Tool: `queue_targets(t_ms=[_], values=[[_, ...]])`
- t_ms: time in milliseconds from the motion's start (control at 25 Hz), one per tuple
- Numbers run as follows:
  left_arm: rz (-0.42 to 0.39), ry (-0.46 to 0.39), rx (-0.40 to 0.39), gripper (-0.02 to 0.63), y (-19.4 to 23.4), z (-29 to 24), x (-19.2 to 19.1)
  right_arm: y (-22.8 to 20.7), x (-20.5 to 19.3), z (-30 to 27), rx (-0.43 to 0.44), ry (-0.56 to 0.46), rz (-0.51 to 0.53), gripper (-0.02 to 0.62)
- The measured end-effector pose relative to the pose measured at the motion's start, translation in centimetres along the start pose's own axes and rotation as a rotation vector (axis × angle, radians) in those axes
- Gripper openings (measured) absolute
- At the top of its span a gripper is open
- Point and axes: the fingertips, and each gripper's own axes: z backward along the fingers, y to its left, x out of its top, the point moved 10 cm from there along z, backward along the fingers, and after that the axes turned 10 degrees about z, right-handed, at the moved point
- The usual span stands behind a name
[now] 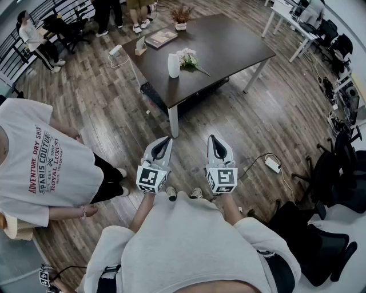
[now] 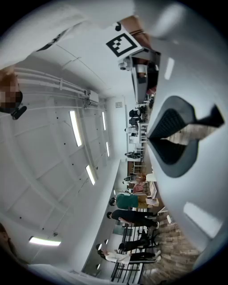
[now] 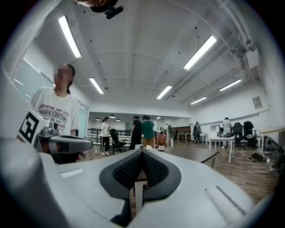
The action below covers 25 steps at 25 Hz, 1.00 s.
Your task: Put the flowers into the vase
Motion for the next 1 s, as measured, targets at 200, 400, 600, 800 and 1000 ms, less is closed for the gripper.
queue_targets(t_ms=[200, 400, 600, 800, 1000], values=[[-0.004, -0.002, 0.004, 0.011, -0.4, -0.2, 0.2, -0.4, 0.0, 0.3, 0.019, -0.013, -0.031, -0.002], [-0.002, -0.004, 0.02, 0.011, -0.4, -0.9, 0.4, -1.0, -0.2, 0.3, 0.031, -0.02, -0.035, -0.002], [-0.006, -0.004, 0.048, 0.011, -2.1, -2.2, 0.2, -3.3, -0.9, 0.9, 0.048, -0.017, -0.037, -0.002], [-0.011, -0.003, 0.07, 0.011, -4.0, -3.7, -0.5, -5.5, -2.2, 1.3, 0.077, -0.014, -0.031, -0.002], [-0.007, 0.006, 0.078, 0.011, -5.1, -5.0, -1.2, -7.1, -3.2, 1.0, 0.091, 0.005, -0.026, -0.002]])
